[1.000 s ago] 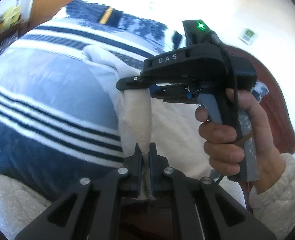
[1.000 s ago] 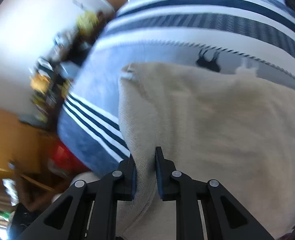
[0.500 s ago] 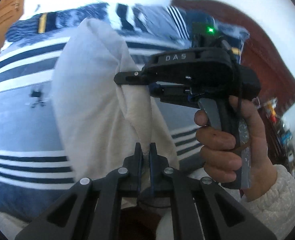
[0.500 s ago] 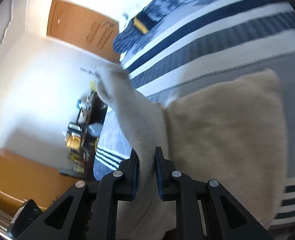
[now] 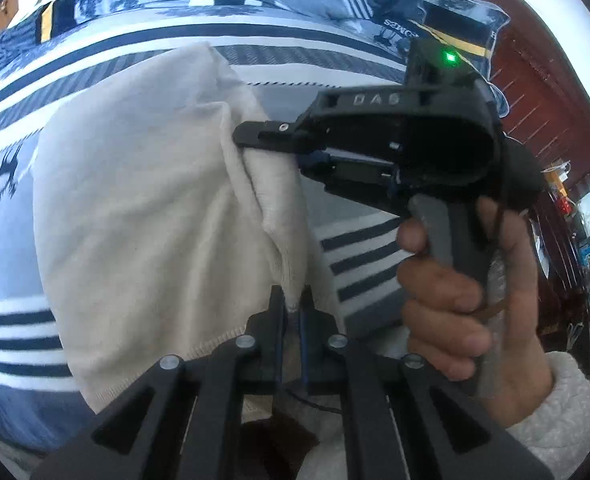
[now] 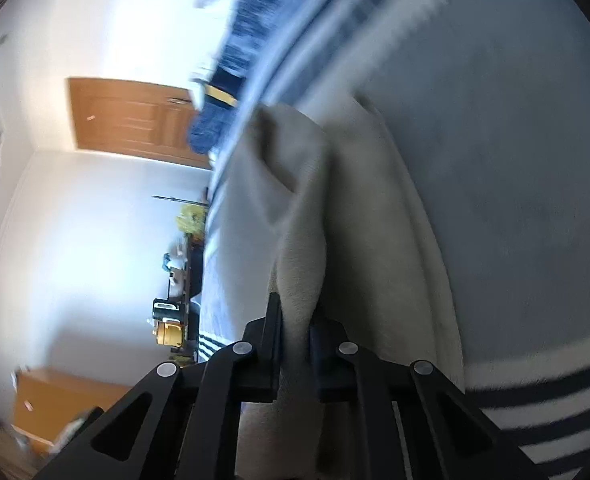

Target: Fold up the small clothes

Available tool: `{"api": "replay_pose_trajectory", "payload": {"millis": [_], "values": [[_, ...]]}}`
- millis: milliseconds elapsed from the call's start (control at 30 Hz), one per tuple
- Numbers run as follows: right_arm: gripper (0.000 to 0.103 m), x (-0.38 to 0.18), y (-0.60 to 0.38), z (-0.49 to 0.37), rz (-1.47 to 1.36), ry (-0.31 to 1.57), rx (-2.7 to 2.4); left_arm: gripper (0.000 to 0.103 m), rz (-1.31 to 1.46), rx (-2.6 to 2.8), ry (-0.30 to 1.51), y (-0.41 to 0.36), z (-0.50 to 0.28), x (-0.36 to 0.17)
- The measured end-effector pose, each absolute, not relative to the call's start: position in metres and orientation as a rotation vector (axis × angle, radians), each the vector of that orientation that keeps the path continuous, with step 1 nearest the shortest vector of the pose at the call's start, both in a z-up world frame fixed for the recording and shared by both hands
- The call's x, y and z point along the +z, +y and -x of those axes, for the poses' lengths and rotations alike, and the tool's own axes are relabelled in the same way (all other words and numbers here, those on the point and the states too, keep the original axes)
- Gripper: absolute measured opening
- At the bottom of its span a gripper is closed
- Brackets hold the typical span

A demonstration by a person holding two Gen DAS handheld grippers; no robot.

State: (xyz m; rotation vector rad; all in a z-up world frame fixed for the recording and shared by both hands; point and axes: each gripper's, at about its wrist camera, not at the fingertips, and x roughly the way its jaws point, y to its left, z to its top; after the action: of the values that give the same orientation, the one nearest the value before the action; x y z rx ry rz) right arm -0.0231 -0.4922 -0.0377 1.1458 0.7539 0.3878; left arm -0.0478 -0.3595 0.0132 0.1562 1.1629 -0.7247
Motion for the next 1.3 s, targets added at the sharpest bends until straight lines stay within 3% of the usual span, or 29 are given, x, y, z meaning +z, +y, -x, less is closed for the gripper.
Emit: {"api": "replay_pose_trajectory", "payload": {"millis": [133,233,333,400,467,533,700,733,767,800,933,1033,1167,1200,1233,1267,1300], "values": [[0.009,-0.055,-0.500,0.027,-1.111,0.793,0.320,0.007,-0.192,-0.714,1.231,-0.370,0.036,-0.018],[0.010,-0.070,-0.512,0.036,-1.135,0.827,0.223,0.008,-0.047,-0.758,1.258,-0.355,0.035,-0.020],[0.010,-0.063,-0.517,0.051,-1.131,0.780,0.201,0.017,0.022,-0.787,1.235,-0.329,0.044,-0.004],[0.017,-0.050,-0.514,0.065,-1.081,0.744,0.192,0.028,0.022,-0.785,1.208,-0.314,0.050,0.006],[0.042,-0.033,-0.500,0.076,-1.016,0.722,0.201,0.032,0.008,-0.760,1.173,-0.298,0.057,0.013],[0.053,-0.019,-0.483,0.089,-0.935,0.723,0.194,0.034,0.015,-0.710,1.170,-0.276,0.055,0.010],[0.053,-0.025,-0.444,0.110,-0.803,0.856,0.080,0.034,0.090,-0.606,1.217,-0.237,0.041,-0.010],[0.047,-0.032,-0.438,0.109,-0.789,0.894,0.078,0.034,0.110,-0.594,1.230,-0.233,0.041,-0.013],[0.020,-0.035,-0.434,0.105,-0.773,0.920,0.074,0.034,0.125,-0.579,1.245,-0.225,0.044,-0.016],[0.011,-0.036,-0.432,0.104,-0.751,0.939,0.036,0.034,0.134,-0.575,1.256,-0.225,0.047,-0.018],[0.003,-0.028,-0.440,0.118,-0.767,0.887,-0.007,0.035,0.114,-0.590,1.241,-0.231,0.053,-0.012],[0.003,-0.056,-0.447,0.114,-0.842,0.985,-0.040,0.035,0.103,-0.590,1.257,-0.231,0.053,-0.017],[0.005,-0.034,-0.444,0.121,-0.790,0.897,-0.026,0.036,0.099,-0.590,1.244,-0.226,0.058,-0.012],[0.006,-0.022,-0.439,0.129,-0.765,0.853,-0.013,0.037,0.093,-0.582,1.236,-0.224,0.058,-0.011],[0.018,-0.014,-0.434,0.135,-0.749,0.823,-0.012,0.038,0.092,-0.577,1.233,-0.224,0.057,-0.011],[0.044,-0.009,-0.429,0.140,-0.736,0.802,-0.006,0.039,0.097,-0.567,1.229,-0.220,0.057,-0.011],[0.053,-0.007,-0.424,0.141,-0.725,0.794,0.005,0.040,0.105,-0.555,1.227,-0.218,0.055,-0.012]]}}
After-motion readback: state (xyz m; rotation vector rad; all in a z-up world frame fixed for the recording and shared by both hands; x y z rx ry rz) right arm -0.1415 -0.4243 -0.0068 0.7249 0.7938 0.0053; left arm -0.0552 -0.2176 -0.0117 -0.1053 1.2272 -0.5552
